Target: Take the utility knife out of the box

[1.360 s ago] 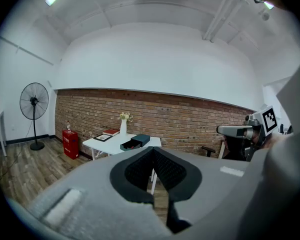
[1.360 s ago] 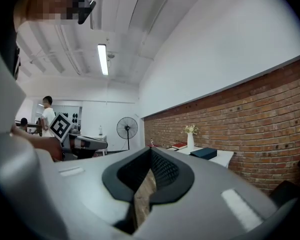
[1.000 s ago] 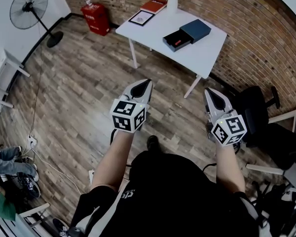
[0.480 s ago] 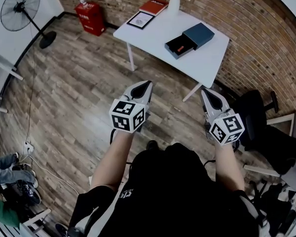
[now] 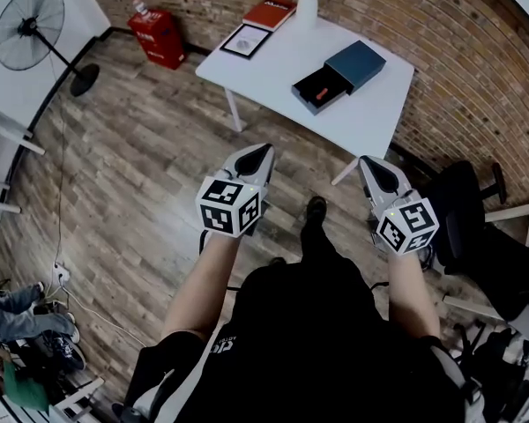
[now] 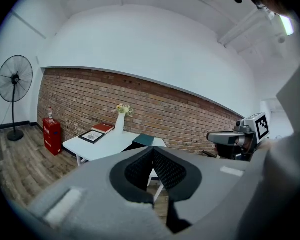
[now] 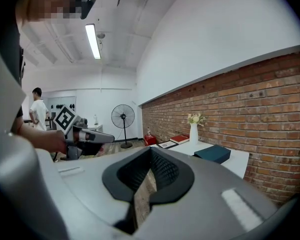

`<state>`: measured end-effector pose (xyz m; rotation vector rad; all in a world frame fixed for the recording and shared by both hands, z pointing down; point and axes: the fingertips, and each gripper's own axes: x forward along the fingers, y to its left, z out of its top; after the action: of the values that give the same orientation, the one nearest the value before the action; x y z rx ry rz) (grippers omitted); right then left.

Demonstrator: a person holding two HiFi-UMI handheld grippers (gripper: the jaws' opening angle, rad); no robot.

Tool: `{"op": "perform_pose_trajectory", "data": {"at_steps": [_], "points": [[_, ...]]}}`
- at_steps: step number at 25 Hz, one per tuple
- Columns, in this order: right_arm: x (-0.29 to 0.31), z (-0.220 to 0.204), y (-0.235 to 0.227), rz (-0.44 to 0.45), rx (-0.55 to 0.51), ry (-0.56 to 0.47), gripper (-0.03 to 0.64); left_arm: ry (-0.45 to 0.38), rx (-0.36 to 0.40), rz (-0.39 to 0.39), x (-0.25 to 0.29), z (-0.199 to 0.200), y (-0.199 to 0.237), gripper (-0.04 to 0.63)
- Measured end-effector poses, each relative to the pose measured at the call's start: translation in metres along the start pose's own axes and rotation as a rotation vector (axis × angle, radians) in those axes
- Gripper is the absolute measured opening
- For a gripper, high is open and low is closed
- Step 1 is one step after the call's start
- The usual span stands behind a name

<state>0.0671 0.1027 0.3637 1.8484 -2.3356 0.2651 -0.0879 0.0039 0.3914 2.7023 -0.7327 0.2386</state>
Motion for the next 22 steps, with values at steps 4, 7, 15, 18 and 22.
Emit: {"op": "perform_pose_trajectory", "data": {"at_steps": [4,7,15,18,22], "points": [[0.029,-0.003,-0.042,0.011,0.020,-0.003,0.002,0.015,0.007,0.009,0.047,0.008,0.014,0.006],[0.059,-0.003,-0.077,0.042,0.021,0.001,0.002,0.029,0.006,0.029,0.090,0.017,0.028,0.006],[0.138,0.011,-0.180,0.163,-0.018,0.027,0.002,0.061,0.011,0.094,0.205,0.056,0.051,0.008],[0.163,0.012,-0.203,0.211,-0.017,0.043,0.002,0.073,0.012,0.136,0.230,0.066,0.062,0.006],[0.192,0.007,-0.224,0.254,-0.016,0.064,0.002,0.080,0.041,0.169,0.253,0.075,0.069,0.008]]}}
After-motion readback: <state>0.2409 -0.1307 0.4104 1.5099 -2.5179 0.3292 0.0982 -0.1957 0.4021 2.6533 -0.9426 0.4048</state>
